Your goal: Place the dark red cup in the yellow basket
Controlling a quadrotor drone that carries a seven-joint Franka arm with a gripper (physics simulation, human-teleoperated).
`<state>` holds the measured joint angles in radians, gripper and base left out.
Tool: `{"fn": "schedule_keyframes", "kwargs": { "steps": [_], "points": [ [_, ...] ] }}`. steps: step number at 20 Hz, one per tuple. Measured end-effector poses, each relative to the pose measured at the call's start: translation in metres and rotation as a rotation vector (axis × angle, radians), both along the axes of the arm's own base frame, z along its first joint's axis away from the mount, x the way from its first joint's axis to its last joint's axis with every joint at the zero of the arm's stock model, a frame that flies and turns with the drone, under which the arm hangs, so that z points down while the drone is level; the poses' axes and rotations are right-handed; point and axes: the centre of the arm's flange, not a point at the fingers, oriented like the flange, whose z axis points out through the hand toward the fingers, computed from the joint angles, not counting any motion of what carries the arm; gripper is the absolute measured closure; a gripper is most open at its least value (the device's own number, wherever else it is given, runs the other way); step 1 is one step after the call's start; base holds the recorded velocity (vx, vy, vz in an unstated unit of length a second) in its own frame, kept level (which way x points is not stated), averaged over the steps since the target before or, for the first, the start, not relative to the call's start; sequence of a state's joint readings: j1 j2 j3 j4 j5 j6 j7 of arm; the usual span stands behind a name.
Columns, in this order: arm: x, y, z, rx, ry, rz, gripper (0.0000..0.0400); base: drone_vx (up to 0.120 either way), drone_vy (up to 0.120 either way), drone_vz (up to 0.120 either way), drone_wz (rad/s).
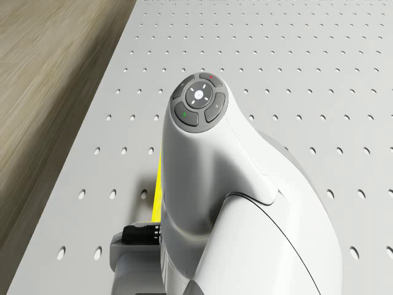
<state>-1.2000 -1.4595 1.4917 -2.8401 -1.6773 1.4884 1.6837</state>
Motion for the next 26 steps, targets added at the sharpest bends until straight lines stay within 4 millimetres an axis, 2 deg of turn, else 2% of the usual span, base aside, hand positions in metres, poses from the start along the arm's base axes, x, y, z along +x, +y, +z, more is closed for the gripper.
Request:
{"fn": "schedule_keyframes", "kwargs": {
  "steps": [16,23,26],
  "points": [
    [0.0000,0.0000,0.0000,0.000,0.000,0.000,0.0302,0.120,0.000,-0.115,0.000],
    [0.0000,0.0000,0.0000,0.000,0.000,0.000,0.0302,0.011,0.000,-0.103,0.000],
    [0.0000,0.0000,0.0000,0.000,0.000,0.000,0.0302,0.120,0.000,0.000,0.000]
  ]
}}
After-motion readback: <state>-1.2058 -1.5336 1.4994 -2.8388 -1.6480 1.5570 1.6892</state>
